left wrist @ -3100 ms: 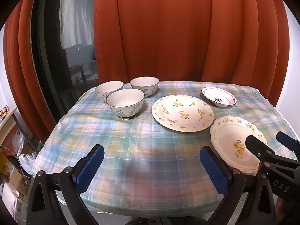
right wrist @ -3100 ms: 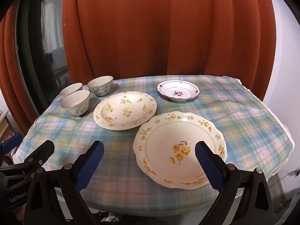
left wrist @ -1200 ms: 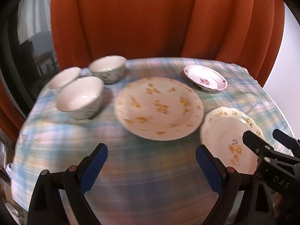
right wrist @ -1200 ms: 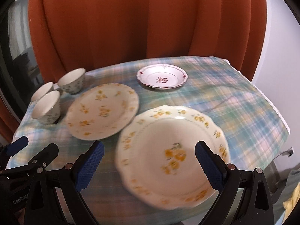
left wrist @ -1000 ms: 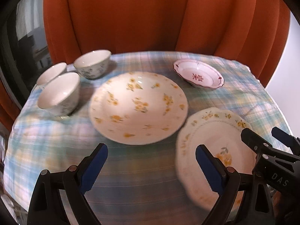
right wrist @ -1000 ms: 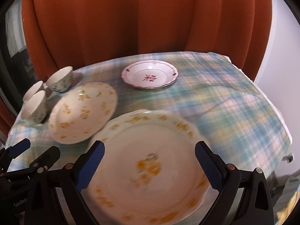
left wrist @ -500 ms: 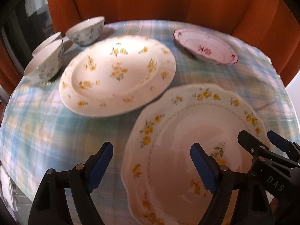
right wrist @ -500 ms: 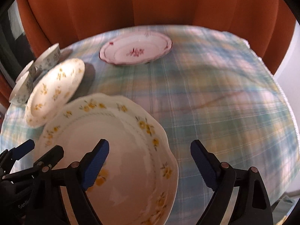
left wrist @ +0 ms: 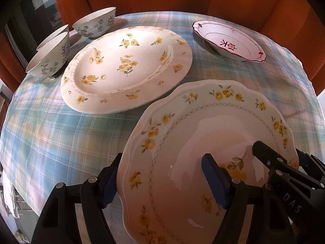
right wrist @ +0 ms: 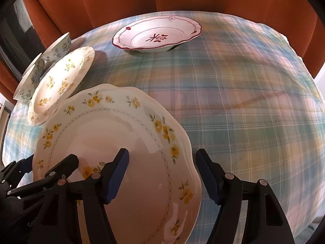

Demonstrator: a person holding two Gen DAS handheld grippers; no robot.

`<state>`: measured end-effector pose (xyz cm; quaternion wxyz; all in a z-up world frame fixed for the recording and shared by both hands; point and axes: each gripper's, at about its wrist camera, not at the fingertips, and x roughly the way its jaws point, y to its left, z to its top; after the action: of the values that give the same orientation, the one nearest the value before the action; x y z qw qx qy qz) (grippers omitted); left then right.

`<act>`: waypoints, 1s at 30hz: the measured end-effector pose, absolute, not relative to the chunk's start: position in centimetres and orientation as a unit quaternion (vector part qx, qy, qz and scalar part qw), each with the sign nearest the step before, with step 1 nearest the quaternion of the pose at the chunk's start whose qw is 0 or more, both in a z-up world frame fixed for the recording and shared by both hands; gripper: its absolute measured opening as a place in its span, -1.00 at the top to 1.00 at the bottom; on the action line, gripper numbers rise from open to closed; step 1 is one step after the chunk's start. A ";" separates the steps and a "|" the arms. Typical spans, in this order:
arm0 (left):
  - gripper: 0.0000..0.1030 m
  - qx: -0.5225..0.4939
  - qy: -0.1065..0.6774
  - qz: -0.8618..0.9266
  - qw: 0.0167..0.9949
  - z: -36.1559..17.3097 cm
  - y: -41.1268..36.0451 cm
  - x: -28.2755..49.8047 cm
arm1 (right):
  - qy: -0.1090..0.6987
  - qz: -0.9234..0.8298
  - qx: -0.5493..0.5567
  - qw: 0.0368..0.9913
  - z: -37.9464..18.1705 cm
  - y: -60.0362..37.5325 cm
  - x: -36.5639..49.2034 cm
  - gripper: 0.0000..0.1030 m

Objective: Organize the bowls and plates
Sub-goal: 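Carry the scalloped plate with the right gripper toward the white bowls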

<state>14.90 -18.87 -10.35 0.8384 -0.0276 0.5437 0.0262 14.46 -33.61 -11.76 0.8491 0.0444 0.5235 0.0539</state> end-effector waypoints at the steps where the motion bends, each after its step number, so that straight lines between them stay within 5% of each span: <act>1: -0.48 -0.028 0.545 0.027 0.837 -10.3 -18.9 14.9 | 0.524 0.054 0.044 0.849 -11.7 -33.6 14.5 -0.28; 30: -0.47 -0.016 0.503 -0.038 0.864 -5.4 -7.9 14.2 | 0.509 -0.021 0.066 0.858 -6.4 -23.6 12.6 -0.29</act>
<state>14.25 -7.89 -5.44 0.8635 -0.0158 0.5026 -0.0383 12.63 -23.56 -6.37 0.8581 0.0656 0.5088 -0.0211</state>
